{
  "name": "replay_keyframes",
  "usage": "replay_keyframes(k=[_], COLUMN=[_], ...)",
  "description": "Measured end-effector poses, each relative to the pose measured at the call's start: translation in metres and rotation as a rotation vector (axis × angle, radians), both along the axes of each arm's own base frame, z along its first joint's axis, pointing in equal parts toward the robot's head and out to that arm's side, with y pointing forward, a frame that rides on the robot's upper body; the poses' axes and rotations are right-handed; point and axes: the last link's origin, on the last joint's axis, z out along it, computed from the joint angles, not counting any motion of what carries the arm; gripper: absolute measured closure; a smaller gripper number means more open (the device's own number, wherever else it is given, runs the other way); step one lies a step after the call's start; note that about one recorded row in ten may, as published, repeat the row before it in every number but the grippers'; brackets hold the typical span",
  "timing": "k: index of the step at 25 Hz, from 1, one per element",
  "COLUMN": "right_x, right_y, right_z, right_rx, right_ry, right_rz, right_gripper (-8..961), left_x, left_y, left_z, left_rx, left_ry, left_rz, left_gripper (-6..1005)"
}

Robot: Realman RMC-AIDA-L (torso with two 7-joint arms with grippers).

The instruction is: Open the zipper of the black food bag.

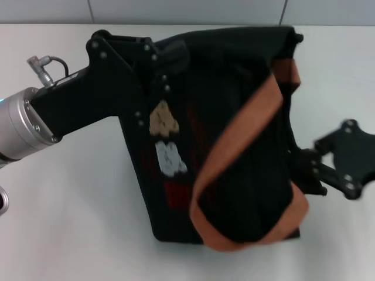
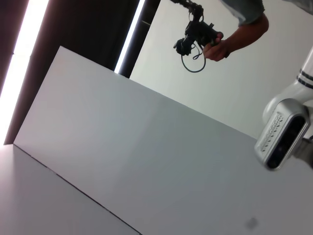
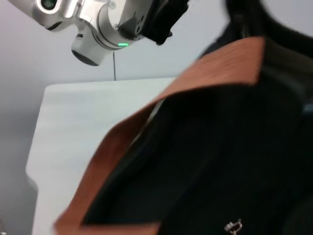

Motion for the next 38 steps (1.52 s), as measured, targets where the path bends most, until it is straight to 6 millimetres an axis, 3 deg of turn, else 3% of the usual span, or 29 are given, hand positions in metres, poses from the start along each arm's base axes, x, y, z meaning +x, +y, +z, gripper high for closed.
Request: replay_keyframes(k=[6, 17, 24, 30, 34, 35, 38], right_x=[0.018, 0.019, 0.027, 0.03, 0.029, 0.029, 0.024], right_y=[-0.018, -0.018, -0.015, -0.013, -0.01, -0.007, 0.001], right_z=[0.014, 0.012, 0.015, -0.007, -0.027, -0.033, -0.051], right_rx=[-0.014, -0.009, 0.086, 0.092, 0.089, 0.085, 0.059], right_ry=[0.029, 0.154, 0.365, 0.457, 0.453, 0.45, 0.441], right_rz=[-0.06, -0.075, -0.083, -0.059, -0.042, -0.042, -0.059], right_gripper=[954, 955, 934, 712, 572, 537, 480], left_x=[0.0, -0.005, -0.027, -0.062, -0.069, -0.083, -0.088], left_y=[0.002, -0.001, -0.004, -0.025, -0.03, -0.042, -0.049], left_z=[0.0, 0.002, 0.016, 0.025, 0.027, 0.03, 0.032], left_rx=[0.0, 0.015, 0.031, -0.157, -0.18, -0.202, -0.215], left_ry=[-0.001, -0.023, -0.31, -0.492, -0.52, -0.565, -0.578], left_rz=[0.014, 0.033, 0.299, 0.514, 0.548, 0.613, 0.631], left_gripper=[998, 986, 975, 965, 958, 956, 951])
